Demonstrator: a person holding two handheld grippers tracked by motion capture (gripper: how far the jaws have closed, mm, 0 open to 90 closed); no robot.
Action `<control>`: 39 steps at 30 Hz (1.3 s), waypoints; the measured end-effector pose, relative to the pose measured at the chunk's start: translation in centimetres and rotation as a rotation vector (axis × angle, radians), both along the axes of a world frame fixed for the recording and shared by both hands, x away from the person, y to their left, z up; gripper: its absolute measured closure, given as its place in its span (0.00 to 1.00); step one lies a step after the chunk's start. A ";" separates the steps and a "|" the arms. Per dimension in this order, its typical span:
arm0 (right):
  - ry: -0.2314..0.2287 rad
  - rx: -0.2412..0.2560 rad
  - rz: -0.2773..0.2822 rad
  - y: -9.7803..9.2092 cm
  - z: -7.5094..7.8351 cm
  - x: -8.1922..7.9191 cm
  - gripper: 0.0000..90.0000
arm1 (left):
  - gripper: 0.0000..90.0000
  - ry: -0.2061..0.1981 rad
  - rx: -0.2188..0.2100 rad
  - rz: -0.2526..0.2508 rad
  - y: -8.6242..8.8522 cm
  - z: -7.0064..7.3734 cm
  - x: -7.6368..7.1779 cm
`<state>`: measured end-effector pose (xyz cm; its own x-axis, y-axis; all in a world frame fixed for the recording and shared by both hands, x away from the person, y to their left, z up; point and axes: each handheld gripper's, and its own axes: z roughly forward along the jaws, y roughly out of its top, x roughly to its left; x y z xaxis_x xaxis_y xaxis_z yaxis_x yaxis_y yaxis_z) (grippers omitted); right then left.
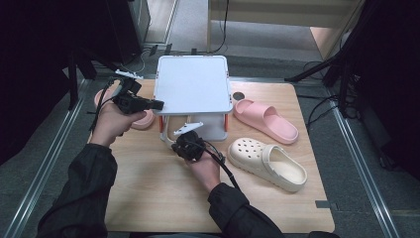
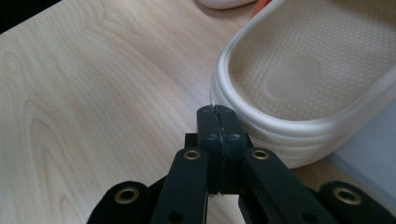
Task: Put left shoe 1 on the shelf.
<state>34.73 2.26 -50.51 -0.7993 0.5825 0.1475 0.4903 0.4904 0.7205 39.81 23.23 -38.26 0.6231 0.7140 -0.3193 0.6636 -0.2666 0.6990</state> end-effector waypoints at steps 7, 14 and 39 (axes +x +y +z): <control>-0.001 -0.005 -0.006 0.6 0.0 1.3 1.00 | 0.99 0.003 -0.007 -0.004 0.1 0.0 0.0; 0.006 0.009 -0.011 0.8 -0.3 2.3 1.00 | 0.99 -0.010 0.002 -0.006 0.0 0.0 -0.1; 0.067 0.123 0.072 -7.4 3.4 -1.4 0.80 | 0.58 -0.025 -0.036 -0.093 -1.9 0.9 -3.7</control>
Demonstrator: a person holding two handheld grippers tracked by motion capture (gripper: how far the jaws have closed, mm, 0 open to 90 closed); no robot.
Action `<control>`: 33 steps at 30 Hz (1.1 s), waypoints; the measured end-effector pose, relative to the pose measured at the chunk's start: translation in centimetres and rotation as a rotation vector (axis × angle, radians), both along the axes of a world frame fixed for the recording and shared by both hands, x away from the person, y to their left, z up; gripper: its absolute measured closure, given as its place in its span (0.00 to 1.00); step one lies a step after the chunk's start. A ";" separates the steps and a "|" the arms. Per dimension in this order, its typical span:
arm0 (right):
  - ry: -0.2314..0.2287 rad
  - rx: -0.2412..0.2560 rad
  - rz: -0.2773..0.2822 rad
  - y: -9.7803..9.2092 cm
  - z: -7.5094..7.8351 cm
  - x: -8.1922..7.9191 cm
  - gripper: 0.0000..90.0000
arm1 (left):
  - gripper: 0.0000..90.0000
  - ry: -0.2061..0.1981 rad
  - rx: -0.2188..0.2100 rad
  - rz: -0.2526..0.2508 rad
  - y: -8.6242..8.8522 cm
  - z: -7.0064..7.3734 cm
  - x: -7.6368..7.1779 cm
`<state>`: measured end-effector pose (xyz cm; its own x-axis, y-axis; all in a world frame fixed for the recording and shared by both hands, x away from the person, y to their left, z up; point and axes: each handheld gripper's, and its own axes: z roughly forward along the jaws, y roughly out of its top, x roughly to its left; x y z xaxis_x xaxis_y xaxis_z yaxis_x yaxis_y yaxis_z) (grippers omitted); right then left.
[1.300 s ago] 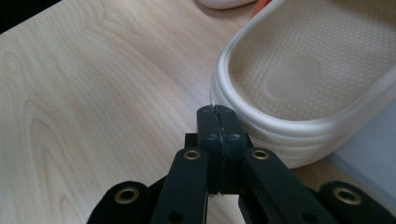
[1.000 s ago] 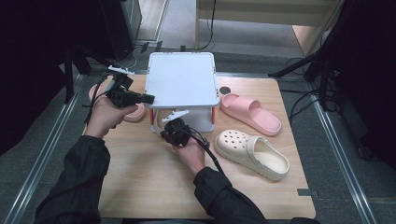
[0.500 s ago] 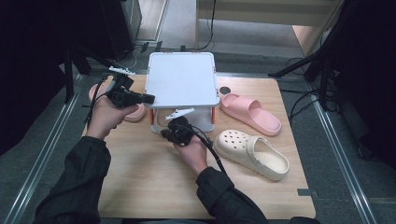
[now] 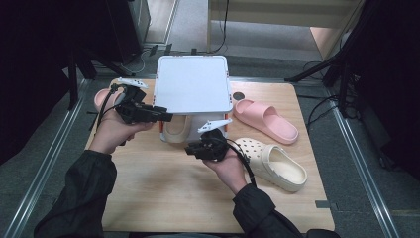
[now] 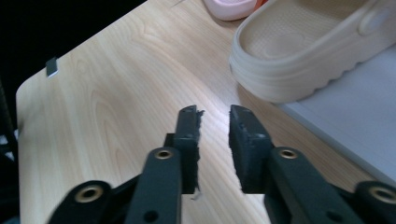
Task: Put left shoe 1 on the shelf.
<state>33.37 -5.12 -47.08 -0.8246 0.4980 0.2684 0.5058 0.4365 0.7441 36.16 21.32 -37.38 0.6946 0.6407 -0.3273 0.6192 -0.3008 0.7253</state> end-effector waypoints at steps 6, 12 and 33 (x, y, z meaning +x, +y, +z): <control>-0.009 0.013 0.022 -2.3 0.3 -0.6 0.79 | 0.52 -0.019 -0.001 0.001 -0.1 -0.3 -1.4; -0.035 0.040 0.034 -4.0 0.7 -0.7 0.75 | 0.49 -0.031 -0.011 0.027 0.1 -1.4 -2.2; -0.083 0.032 0.019 -10.5 2.4 -0.7 0.66 | 0.44 -0.051 0.039 0.103 0.1 -5.8 -5.7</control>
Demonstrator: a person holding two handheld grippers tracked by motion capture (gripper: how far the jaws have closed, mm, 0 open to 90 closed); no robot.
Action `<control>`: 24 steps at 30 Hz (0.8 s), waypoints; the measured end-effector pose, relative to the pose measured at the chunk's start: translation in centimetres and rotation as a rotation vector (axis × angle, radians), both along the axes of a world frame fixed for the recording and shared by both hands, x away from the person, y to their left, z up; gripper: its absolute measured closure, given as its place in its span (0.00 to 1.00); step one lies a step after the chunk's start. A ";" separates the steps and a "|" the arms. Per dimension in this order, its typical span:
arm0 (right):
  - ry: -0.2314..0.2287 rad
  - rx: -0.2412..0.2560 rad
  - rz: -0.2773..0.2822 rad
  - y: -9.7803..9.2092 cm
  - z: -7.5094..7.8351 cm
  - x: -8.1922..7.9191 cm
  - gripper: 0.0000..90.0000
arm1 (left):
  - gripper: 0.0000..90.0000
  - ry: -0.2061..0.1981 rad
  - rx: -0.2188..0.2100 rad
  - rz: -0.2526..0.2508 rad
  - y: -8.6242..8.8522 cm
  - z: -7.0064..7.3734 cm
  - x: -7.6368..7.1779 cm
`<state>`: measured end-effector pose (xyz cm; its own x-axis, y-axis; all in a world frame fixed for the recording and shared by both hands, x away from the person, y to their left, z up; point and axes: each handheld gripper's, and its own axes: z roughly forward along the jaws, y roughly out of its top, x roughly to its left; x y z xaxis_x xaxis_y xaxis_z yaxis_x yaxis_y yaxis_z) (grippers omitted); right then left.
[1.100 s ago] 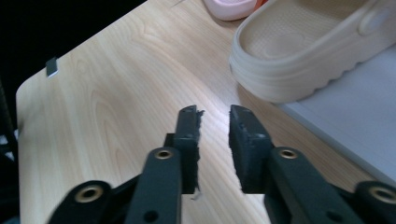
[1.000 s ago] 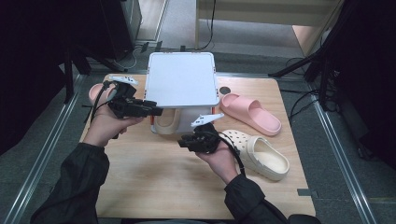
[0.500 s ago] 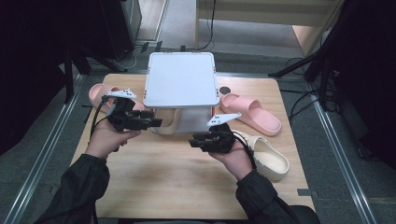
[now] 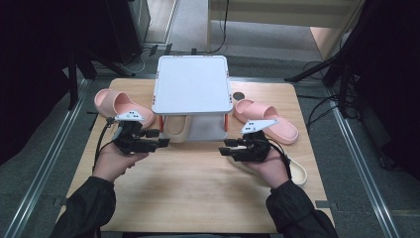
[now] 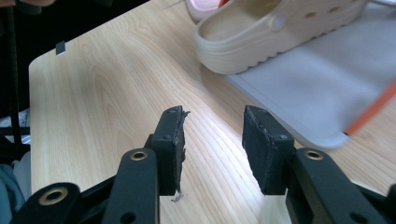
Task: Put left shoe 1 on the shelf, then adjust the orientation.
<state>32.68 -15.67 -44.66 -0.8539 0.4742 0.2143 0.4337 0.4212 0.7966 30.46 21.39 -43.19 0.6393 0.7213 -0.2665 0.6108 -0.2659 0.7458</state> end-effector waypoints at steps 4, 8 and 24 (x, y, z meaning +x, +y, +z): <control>0.006 0.011 -0.029 -1.9 -0.1 -0.4 0.66 | 0.44 -0.003 -0.001 -0.007 -0.1 -0.7 -0.5; 0.009 0.011 -0.062 -3.6 -0.3 -0.4 0.66 | 0.43 0.003 0.003 -0.003 -0.2 -1.5 -0.5; 0.001 0.026 -0.208 -10.5 -0.3 -2.5 0.67 | 0.43 0.014 0.020 -0.059 -2.3 -2.4 1.0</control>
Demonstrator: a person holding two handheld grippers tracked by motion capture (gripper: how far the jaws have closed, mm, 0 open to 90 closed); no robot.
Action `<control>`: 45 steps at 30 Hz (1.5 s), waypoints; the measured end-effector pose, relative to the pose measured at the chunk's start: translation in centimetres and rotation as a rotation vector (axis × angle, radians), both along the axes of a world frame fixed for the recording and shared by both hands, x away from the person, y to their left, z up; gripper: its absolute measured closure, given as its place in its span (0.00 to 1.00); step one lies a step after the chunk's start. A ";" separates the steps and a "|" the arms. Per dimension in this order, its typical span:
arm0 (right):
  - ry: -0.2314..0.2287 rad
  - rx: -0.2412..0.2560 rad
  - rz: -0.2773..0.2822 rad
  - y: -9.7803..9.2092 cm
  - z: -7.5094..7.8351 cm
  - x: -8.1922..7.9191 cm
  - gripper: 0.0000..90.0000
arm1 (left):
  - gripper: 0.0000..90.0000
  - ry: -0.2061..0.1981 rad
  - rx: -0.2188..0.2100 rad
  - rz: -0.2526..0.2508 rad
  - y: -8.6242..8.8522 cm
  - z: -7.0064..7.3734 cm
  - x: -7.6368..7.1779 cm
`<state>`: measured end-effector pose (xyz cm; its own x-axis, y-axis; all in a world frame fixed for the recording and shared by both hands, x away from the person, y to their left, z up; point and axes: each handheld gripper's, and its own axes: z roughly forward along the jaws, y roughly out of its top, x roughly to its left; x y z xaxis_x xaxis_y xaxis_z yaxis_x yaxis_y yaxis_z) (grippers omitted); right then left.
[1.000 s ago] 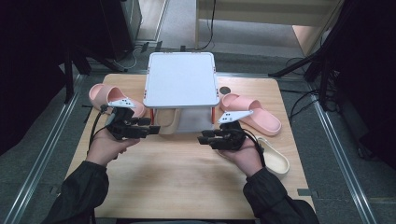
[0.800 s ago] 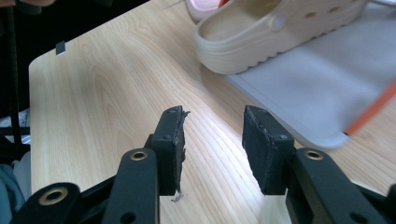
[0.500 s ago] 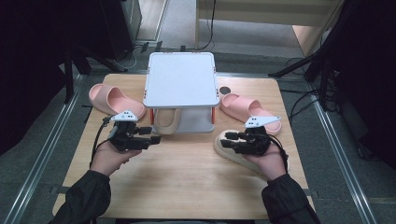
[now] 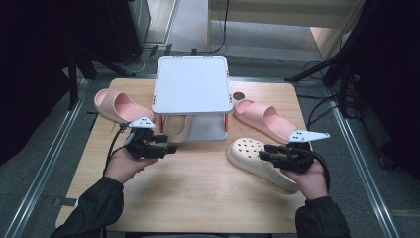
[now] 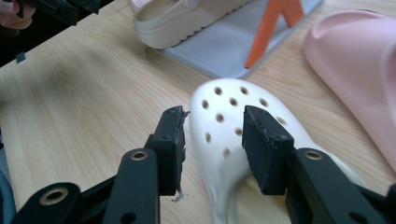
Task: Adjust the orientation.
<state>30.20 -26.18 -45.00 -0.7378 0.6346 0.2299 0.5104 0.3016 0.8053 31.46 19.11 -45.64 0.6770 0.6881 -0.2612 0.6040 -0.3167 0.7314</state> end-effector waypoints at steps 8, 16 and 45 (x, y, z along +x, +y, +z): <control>0.033 -0.003 -0.055 -1.8 -0.6 -0.9 0.67 | 0.43 0.011 0.010 -0.041 -1.6 -0.3 0.9; 0.095 -0.048 -0.041 -1.2 -2.1 -0.7 0.66 | 0.47 0.012 0.028 -0.031 -2.3 -0.3 1.6; 0.152 -0.037 0.060 4.9 -1.3 0.7 0.86 | 0.74 0.034 -0.016 0.005 -1.0 0.5 1.1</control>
